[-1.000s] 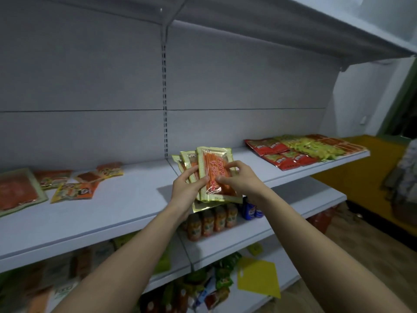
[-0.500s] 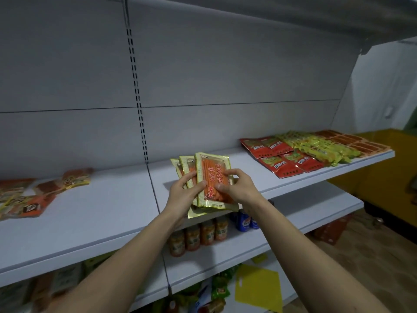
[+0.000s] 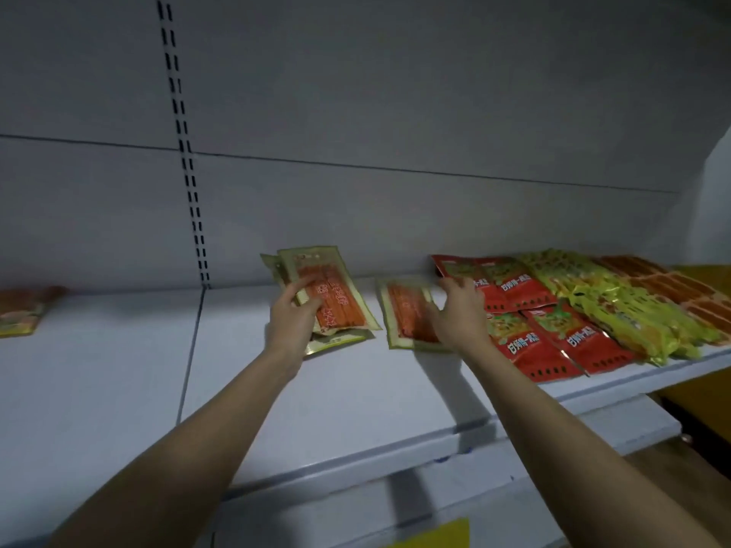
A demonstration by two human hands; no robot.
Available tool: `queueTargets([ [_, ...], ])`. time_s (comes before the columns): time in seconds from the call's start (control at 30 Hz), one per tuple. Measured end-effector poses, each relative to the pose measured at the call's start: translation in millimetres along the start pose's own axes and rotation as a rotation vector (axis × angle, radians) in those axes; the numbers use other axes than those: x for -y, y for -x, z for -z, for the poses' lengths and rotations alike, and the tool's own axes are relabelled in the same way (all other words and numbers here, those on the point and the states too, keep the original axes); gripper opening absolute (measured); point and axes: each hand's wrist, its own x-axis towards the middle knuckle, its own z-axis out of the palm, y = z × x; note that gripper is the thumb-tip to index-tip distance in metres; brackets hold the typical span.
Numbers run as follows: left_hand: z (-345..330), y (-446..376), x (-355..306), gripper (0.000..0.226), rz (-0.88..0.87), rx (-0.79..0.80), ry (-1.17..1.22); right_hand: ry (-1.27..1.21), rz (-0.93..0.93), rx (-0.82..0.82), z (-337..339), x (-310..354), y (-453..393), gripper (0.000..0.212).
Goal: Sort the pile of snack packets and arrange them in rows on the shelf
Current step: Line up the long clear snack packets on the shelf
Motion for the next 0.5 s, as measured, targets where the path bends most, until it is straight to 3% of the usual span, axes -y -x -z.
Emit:
queueTargets([
  [0.1,-18,-15,1,0.043,-0.017,-0.039,0.005,0.100,0.177,0.123,-24,0,1,0.041],
  [0.2,-35,-22,1,0.038,-0.057,-0.051,0.031,0.153,0.234,0.272,-38,-10,-7,0.046],
  [0.37,-42,-25,8,0.031,-0.094,-0.010,0.003,0.036,0.198,0.153,-43,-29,-29,0.045],
  [0.5,-41,-25,8,0.032,-0.057,-0.018,-0.002,0.033,0.230,0.148,-47,-39,-25,0.048],
])
